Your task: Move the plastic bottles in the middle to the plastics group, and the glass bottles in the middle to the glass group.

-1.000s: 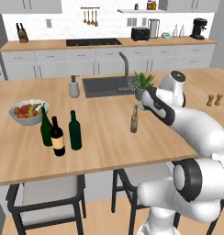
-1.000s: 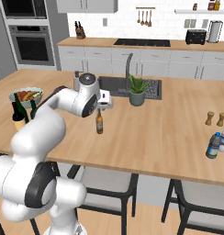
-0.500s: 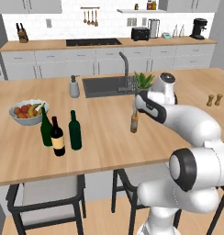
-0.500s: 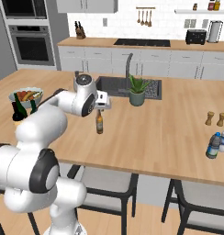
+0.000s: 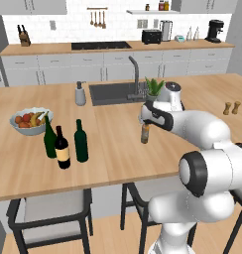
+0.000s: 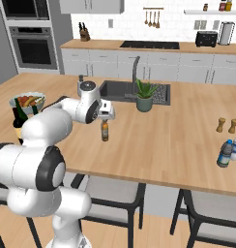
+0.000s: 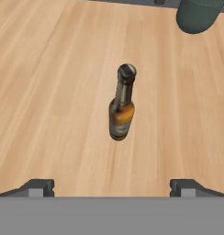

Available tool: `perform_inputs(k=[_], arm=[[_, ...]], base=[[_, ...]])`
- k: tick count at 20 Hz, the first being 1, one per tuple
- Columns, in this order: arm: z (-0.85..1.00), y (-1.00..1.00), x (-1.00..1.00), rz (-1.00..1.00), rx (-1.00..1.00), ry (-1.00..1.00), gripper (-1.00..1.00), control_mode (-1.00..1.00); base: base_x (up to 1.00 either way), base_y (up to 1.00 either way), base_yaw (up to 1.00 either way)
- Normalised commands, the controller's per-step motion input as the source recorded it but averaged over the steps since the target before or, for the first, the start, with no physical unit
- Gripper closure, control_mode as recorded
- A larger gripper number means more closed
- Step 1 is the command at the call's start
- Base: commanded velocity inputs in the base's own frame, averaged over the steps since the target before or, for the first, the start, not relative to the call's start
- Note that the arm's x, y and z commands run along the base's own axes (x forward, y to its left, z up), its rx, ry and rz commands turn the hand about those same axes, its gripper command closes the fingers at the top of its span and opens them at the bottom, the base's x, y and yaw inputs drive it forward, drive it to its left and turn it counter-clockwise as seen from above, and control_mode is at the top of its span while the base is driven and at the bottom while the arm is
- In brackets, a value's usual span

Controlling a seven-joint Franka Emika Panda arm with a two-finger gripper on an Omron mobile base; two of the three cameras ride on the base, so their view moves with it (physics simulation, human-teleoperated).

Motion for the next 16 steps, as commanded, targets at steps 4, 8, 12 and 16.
perform_inputs(k=[4,8,12,16], arm=[[0.00,0.12,0.03,0.00,0.00,0.08,-1.00,-1.00],[-0.13,0.00,0.13,0.00,0.00,0.05,-1.00,-1.00],[-0.28,0.00,0.18,0.00,0.00,0.04,-1.00,-1.00],[-0.35,0.00,0.12,0.00,0.00,0.02,-1.00,-1.00]], base=[[0.00,0.00,0.00],[0.00,0.00,0.00],[0.00,0.00,0.00],[0.00,0.00,0.00]])
